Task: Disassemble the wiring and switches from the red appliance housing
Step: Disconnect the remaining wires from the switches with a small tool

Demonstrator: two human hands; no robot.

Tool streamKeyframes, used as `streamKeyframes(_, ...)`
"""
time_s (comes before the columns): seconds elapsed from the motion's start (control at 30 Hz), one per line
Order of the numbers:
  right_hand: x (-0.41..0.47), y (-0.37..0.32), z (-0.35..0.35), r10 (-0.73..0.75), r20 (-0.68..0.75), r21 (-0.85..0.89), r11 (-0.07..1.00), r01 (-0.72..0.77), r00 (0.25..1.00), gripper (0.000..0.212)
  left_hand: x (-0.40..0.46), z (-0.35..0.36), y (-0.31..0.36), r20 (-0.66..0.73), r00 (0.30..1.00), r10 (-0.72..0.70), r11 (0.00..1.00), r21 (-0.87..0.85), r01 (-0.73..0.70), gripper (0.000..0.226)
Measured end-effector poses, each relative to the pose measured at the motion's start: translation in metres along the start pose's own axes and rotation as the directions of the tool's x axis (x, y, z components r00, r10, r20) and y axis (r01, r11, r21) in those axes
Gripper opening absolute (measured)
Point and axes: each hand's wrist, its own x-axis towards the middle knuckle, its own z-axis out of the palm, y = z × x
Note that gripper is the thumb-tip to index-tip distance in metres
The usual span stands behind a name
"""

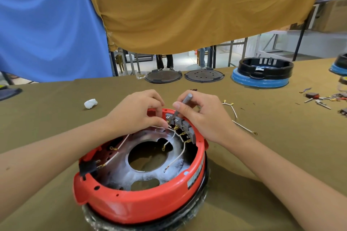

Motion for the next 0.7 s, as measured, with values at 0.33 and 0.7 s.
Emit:
streamKeyframes(0.33,-0.001,0.002,0.002,0.009,0.000,0.015,1.000,-0.009,1.000,0.018,-0.002,0.002,0.011,0.217,0.869,-0.444,0.843,-0.228,0.488,0.008)
streamKeyframes(0.7,-0.001,0.002,0.004,0.016,-0.022,0.021,1.000,-0.015,1.000,0.019,0.003,0.007,0.015,0.311,0.807,-0.501,0.785,-0.228,0.575,0.028)
